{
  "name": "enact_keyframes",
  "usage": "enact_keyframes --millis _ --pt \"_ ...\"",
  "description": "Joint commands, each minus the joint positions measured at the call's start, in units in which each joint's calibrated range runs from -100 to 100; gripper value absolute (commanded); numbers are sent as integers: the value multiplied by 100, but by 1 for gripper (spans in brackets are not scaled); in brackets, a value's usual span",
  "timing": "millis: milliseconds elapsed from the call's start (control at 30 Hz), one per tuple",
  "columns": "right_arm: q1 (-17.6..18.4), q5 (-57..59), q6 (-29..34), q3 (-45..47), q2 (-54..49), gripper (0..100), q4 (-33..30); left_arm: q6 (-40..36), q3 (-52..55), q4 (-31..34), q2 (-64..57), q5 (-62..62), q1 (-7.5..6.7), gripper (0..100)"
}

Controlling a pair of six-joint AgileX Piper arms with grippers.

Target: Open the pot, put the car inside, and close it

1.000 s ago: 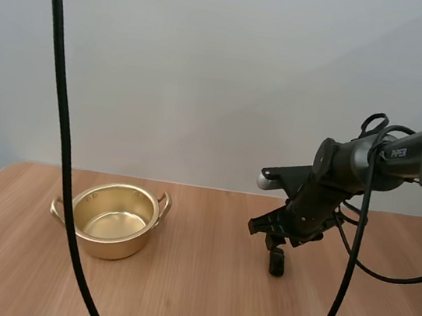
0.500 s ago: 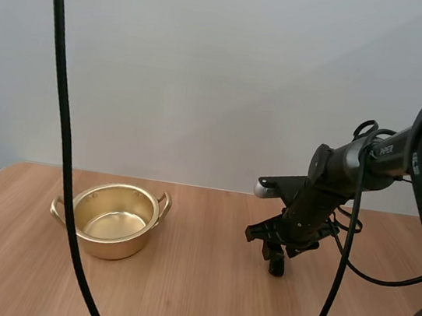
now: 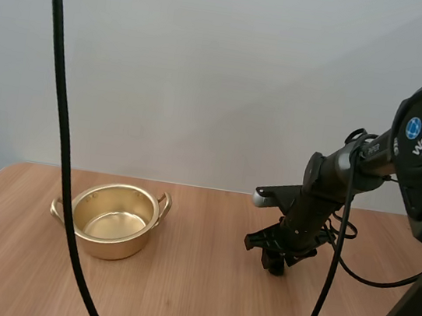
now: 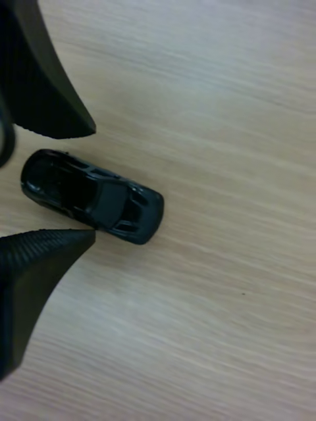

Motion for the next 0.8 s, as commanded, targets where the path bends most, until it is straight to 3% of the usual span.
enact_keyframes --millis 0,67,200,500,767 --pt "1 -1 -24 -1 -2 68 -6 5 0 7 9 -4 1 0" --pt "1 -1 -34 -1 -2 56 -6 5 0 7 9 -4 1 0" --pt "1 -1 -141 -1 -2 0 -6 5 0 7 9 -4 1 0" --pt "1 -151 -457 -1 -106 0 -6 13 0 7 9 -36 1 0" --pt "1 303 -519 -861 -1126 0 177 -2 -163 7 -29 -245 1 0"
